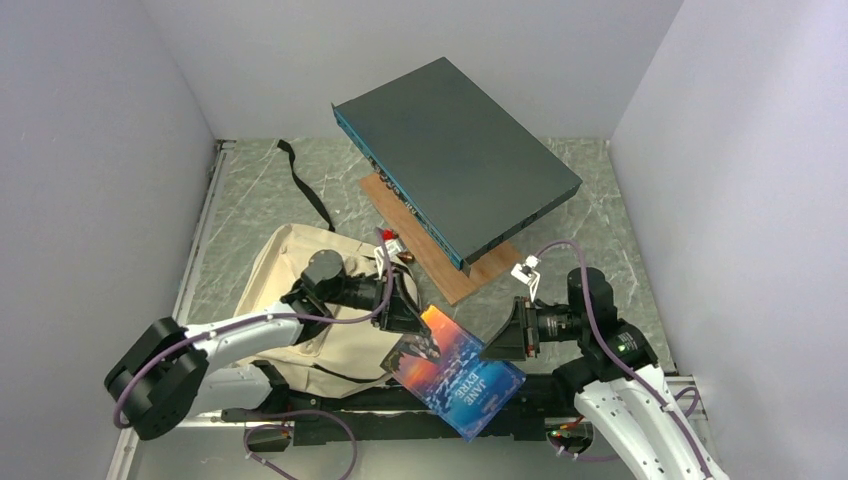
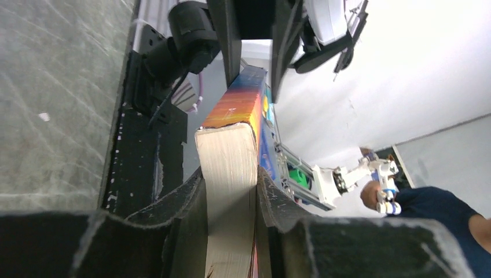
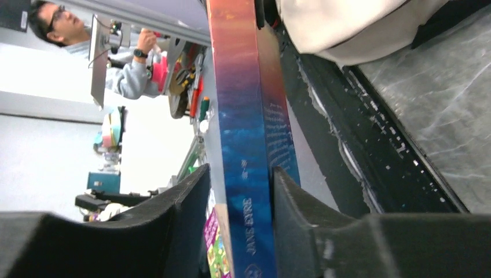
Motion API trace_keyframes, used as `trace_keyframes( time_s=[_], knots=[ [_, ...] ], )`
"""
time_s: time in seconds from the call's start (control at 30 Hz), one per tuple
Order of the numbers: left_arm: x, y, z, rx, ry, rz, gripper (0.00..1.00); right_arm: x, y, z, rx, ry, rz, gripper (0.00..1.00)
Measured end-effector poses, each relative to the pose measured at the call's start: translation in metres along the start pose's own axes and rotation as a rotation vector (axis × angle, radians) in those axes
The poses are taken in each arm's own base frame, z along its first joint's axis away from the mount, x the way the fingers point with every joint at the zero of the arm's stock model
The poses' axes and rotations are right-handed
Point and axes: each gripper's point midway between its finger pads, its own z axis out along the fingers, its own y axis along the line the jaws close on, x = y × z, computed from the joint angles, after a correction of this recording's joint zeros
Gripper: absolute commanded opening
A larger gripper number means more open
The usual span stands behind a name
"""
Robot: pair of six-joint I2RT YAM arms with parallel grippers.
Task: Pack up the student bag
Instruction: Pick up the book from the center of the board.
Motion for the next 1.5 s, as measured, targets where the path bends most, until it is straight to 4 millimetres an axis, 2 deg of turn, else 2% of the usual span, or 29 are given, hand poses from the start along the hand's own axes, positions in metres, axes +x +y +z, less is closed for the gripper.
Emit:
trace_keyframes(
  time_s=[0.17, 0.3, 0.47, 0.57, 0.8, 1.17, 1.33, 1.43, 1.5],
  knots=[
    [-0.013, 0.0, -0.024, -0.049, -0.094, 0.01, 0.0, -0.013, 0.0, 0.003, 0.005, -0.06, 0.022, 0.76],
    [-0.029, -0.003, -0.038, -0.083, -0.174, 0.027, 0.0, -0.017, -0.007, 0.008, -0.03, -0.106, 0.062, 0.82],
    [-0.046, 0.002, -0.053, -0.125, -0.288, -0.005, 0.0, -0.017, -0.025, 0.018, -0.068, -0.158, 0.167, 0.84],
    [-0.05, 0.007, -0.056, -0.138, -0.34, -0.053, 0.0, -0.022, -0.026, 0.019, -0.097, -0.194, 0.187, 0.8],
    [-0.052, 0.018, -0.062, -0.126, -0.453, -0.181, 0.0, -0.033, -0.015, 0.016, -0.171, -0.276, 0.179, 0.64],
    [-0.068, 0.016, -0.079, -0.181, -0.637, -0.186, 0.0, -0.038, -0.023, 0.02, -0.195, -0.299, 0.235, 0.63],
    [-0.072, 0.022, -0.085, -0.21, -0.693, -0.186, 0.0, -0.042, -0.023, 0.021, -0.201, -0.303, 0.234, 0.48],
    [-0.074, 0.026, -0.087, -0.224, -0.713, -0.195, 0.0, -0.043, -0.024, 0.022, -0.202, -0.3, 0.243, 0.45],
    [-0.075, 0.028, -0.087, -0.231, -0.723, -0.198, 0.0, -0.044, -0.025, 0.023, -0.202, -0.299, 0.246, 0.39]
  ],
)
